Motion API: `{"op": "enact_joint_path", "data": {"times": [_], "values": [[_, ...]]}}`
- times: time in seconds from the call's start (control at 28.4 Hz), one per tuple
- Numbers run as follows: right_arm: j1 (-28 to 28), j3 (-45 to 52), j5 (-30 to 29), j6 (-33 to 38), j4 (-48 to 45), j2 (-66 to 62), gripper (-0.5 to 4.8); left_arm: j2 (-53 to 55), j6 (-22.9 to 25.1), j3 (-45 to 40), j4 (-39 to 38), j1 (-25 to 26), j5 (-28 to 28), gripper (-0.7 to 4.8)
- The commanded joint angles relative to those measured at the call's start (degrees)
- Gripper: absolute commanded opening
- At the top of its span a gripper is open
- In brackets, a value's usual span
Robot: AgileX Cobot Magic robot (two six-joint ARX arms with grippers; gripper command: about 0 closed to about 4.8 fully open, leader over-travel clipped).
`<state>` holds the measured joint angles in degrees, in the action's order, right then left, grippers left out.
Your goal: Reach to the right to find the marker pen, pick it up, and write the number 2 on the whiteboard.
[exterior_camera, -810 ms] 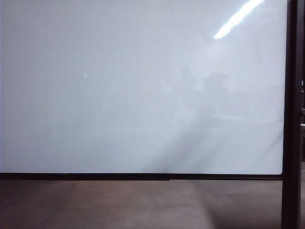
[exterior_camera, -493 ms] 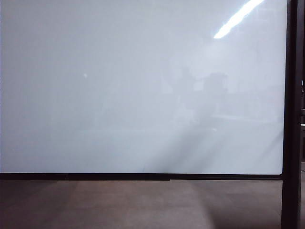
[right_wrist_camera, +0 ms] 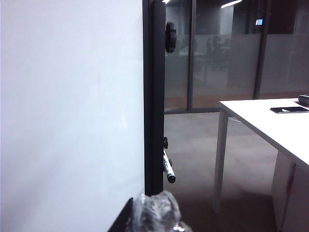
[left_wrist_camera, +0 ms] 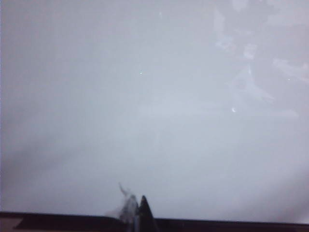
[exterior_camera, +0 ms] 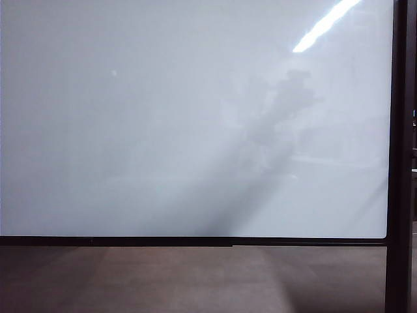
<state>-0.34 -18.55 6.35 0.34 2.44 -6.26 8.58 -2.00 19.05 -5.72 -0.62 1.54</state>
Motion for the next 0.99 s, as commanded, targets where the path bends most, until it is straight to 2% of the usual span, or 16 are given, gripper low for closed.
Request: {"op": "enact_joint_path", "data": {"times": [0.04,0.28,0.42,0.74,0.99], "values": [[0.04,-3.87,0.17,0.07,-1.49,-4.44,-0.02,5.66,0.04,4.83,0.35,-0.02,-1.53,-0.05],[0.02,-9.22,0.15,-0.35,-7.78,-14.53,-0.01,18.95,0.04,14.47,1.55,-0.42,-6.60,-0.05],[0.02,-11.56,0.04,-0.35,-10.93,-20.02,-0.01,25.66,0.04,18.97,1.84,-2.99,-7.85,-0.05],[-1.05,-13.18,-0.55,-0.37,-21.14,-31.43,-0.01,34.88,0.04,23.93,8.83,-16.09,-7.82,-0.05],[-8.48,-13.20,-7.98,-0.35,-26.67,-39.17,-0.01,37.83,0.04,24.94,9.29,-26.40,-7.80,-0.05]]}}
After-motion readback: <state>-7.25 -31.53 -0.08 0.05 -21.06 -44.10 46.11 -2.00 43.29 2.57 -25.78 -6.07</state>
